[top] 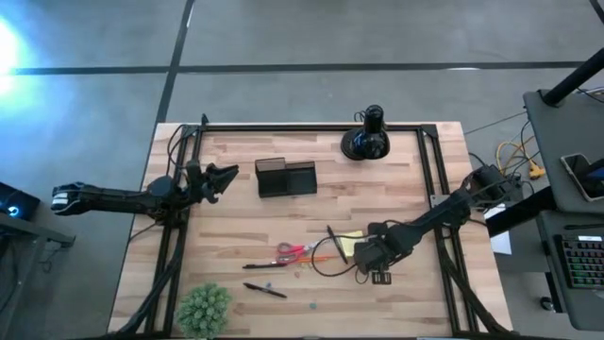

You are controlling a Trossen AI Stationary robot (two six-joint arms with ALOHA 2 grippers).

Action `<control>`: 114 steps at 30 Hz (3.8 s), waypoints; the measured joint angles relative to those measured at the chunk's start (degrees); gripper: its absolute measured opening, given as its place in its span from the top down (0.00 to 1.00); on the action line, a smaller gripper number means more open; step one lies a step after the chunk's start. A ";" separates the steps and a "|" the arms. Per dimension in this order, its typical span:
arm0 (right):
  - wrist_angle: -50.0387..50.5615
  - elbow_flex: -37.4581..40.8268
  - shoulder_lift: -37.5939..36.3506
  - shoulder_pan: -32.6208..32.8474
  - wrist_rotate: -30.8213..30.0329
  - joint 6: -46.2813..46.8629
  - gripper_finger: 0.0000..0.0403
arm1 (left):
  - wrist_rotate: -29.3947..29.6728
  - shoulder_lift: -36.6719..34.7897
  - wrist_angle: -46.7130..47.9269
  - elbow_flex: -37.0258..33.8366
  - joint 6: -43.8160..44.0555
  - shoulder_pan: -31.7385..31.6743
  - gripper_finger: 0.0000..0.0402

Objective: Pick and place office supplies into organizer
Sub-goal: Put the blue eraser into the black organizer

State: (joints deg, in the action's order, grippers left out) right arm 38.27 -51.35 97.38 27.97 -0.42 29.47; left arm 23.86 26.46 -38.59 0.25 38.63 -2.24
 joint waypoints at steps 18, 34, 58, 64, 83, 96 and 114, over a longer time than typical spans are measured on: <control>8.34 -11.35 -7.77 -2.00 -1.11 2.66 0.93 | 0.44 0.02 0.00 0.01 0.02 0.00 0.62; 13.80 -38.83 13.03 -30.27 -1.81 -36.63 0.93 | 0.48 0.04 0.05 0.02 0.01 0.00 0.62; 13.06 -35.00 15.42 -24.04 2.48 -13.29 0.43 | -0.50 0.87 0.22 0.00 0.00 0.00 0.62; 11.67 -34.24 17.65 -22.46 -7.05 -4.79 0.40 | -3.69 0.90 0.72 0.02 0.00 0.00 0.62; 6.07 -29.46 17.94 -22.21 -4.12 6.06 0.44 | -8.79 0.90 5.03 0.02 -0.02 0.00 0.62; 3.93 -26.46 17.94 -22.65 -5.62 3.67 0.48 | -8.78 0.90 4.96 0.02 -0.04 0.00 0.62; 3.03 -31.41 16.59 -23.36 -5.23 -3.21 0.88 | -8.73 0.88 4.70 0.02 -0.04 0.00 0.62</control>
State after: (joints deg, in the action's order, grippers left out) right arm 41.30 -82.77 113.97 4.61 -5.65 26.26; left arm 15.12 27.34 -33.89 0.27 38.60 -2.24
